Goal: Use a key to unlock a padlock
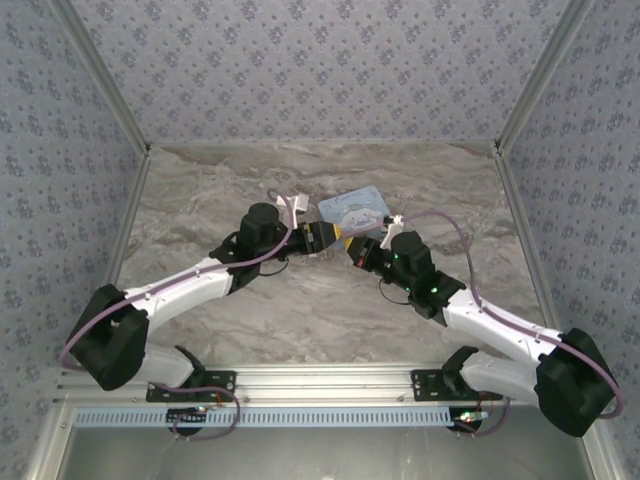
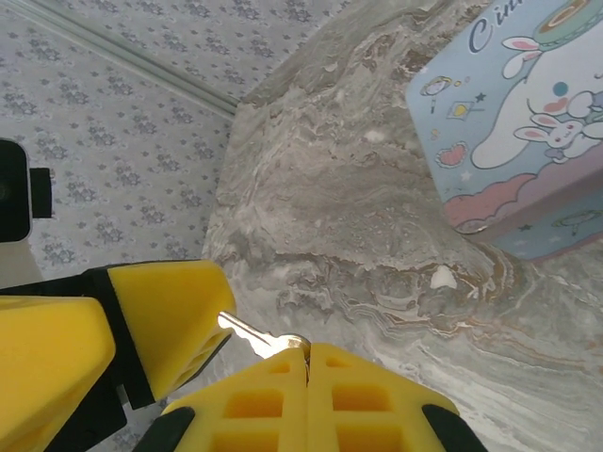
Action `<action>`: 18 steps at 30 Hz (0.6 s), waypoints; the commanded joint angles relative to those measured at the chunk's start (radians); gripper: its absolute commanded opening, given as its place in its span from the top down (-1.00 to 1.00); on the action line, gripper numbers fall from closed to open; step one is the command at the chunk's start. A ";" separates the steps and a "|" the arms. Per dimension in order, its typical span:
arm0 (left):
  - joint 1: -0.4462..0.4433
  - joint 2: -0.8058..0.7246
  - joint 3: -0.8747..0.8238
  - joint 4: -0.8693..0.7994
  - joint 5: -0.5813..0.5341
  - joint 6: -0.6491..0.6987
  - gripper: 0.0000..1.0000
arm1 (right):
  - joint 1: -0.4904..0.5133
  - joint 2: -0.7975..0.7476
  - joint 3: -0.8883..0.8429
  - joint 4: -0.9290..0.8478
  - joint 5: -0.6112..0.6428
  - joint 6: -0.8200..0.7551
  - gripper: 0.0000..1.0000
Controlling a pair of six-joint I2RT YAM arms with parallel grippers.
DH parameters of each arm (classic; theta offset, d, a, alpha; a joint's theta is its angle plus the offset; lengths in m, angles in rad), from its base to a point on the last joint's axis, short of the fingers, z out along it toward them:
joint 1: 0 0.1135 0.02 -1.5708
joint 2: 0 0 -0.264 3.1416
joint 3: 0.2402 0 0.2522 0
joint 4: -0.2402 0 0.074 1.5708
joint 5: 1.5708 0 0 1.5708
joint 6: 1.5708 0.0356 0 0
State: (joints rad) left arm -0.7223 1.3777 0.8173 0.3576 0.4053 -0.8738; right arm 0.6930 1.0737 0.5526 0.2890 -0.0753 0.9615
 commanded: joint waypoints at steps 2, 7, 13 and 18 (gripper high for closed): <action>-0.015 0.020 0.045 0.036 0.020 0.002 0.00 | 0.014 0.006 0.040 0.029 0.001 0.006 1.00; -0.019 0.032 0.048 0.042 0.028 -0.002 0.08 | 0.020 0.013 0.052 0.035 0.003 0.005 1.00; -0.018 0.037 0.053 0.046 0.023 -0.009 0.25 | 0.029 0.032 0.070 0.033 -0.008 -0.001 1.00; -0.019 0.035 0.054 0.046 0.017 -0.008 0.47 | 0.035 0.043 0.070 0.036 -0.007 0.001 1.00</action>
State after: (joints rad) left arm -0.7338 1.4120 0.8314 0.3687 0.4118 -0.8833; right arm 0.7189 1.1118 0.5884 0.3046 -0.0822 0.9615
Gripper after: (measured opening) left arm 0.280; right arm 0.062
